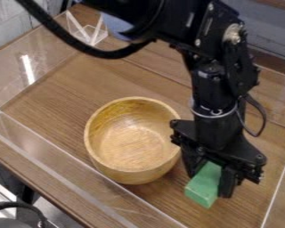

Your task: Remove the green block from inside the brown bowl and put it on the table

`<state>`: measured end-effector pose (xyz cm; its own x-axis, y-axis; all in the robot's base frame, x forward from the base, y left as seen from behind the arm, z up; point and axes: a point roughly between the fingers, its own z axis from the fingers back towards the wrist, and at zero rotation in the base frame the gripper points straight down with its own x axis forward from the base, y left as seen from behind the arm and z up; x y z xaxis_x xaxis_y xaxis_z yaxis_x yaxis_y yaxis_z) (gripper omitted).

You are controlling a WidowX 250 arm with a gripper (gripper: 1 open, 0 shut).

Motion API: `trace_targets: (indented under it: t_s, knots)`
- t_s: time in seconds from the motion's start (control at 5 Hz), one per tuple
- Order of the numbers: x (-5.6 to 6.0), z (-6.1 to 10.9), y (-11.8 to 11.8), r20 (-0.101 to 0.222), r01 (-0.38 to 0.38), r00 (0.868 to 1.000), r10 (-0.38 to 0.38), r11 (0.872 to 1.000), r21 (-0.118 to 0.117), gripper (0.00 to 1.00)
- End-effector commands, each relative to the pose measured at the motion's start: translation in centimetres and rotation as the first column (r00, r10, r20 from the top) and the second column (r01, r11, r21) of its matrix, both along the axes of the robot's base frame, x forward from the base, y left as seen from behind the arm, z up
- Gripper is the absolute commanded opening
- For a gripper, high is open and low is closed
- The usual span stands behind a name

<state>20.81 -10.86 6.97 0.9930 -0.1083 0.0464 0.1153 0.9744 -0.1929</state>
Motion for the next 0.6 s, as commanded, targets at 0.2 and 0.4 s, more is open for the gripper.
trace_targets:
  t_s: [0.2,0.4]
  knots:
    - [1.68,1.14,0.23,0.047,-0.015,0.999,0.016,1.0,-0.025,1.0]
    - [1.85,0.48,0.27,0.05,-0.014,0.999,0.016,0.999,-0.028,1.0]
